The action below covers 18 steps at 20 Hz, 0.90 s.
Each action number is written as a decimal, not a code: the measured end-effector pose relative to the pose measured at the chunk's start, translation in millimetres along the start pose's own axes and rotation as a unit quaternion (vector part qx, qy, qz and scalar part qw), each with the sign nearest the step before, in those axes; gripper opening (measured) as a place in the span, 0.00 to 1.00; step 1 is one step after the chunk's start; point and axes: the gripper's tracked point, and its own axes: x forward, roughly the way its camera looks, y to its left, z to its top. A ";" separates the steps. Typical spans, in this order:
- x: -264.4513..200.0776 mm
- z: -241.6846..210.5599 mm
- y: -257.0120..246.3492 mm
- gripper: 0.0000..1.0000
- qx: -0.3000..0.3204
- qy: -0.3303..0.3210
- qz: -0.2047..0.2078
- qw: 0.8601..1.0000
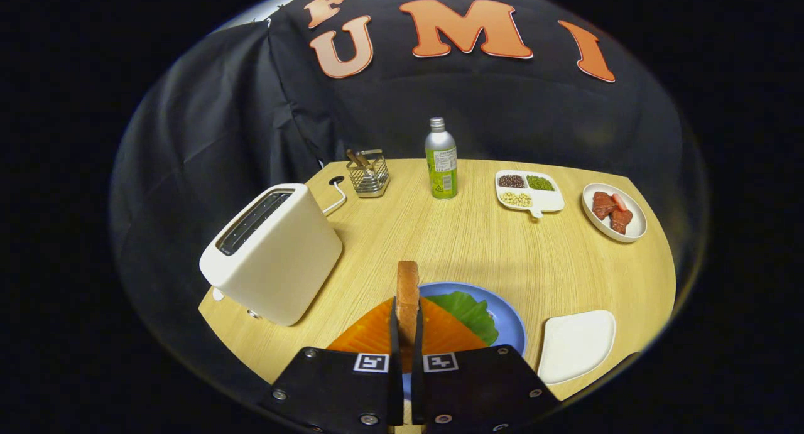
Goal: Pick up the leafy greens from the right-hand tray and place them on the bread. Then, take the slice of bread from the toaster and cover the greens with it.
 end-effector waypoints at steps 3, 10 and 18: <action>2.1 -4.6 -12.8 0.07 0.006 0.006 0.002 1.000; 7.5 -19.2 -49.5 0.19 0.032 0.030 0.007 0.999; 9.3 -38.4 -81.5 0.41 0.025 0.062 -0.014 0.998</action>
